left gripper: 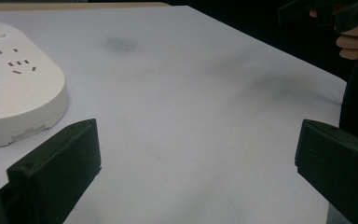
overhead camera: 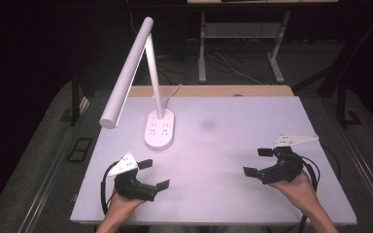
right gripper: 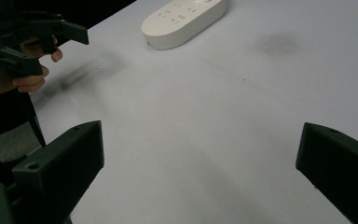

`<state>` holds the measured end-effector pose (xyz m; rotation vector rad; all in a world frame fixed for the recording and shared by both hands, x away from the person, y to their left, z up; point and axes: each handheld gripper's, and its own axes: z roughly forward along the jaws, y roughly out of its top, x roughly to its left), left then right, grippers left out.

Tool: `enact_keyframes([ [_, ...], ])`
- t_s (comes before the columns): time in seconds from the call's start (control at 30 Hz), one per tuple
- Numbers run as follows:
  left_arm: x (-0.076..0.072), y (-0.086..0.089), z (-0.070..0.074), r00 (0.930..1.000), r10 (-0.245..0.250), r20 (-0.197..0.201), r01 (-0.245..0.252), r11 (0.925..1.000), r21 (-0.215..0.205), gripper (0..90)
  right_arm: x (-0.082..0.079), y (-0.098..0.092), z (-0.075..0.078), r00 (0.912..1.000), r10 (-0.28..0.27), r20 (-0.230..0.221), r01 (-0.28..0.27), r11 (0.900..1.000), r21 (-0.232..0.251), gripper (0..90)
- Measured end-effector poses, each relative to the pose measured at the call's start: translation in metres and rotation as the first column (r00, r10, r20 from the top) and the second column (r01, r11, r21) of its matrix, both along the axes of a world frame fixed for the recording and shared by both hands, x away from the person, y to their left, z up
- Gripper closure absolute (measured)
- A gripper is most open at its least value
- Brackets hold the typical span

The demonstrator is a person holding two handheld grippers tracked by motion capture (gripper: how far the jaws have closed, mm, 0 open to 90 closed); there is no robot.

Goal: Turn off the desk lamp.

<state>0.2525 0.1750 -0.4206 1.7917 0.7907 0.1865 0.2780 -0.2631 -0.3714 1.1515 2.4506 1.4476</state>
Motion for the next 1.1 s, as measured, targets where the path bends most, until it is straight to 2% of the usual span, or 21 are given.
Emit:
enact_keyframes([
  [0.33,0.0,0.0,0.0,1.0,0.002,-0.001,-0.002,1.0,-0.004,0.0,0.012,0.013,0.011,0.9995,0.029,0.01,-0.029,1.0,-0.003,0.8],
  [0.63,0.0,0.001,0.0,1.0,0.003,0.001,-0.003,1.0,-0.001,0.0,0.025,0.029,0.018,0.9979,0.065,-0.003,-0.065,0.998,-0.01,0.8],
  [1.1,0.0,0.0,0.0,1.0,-0.001,-0.001,0.001,1.0,-0.004,0.0,0.045,0.05,0.028,0.995,0.099,0.013,-0.099,0.995,-0.02,0.8],
])
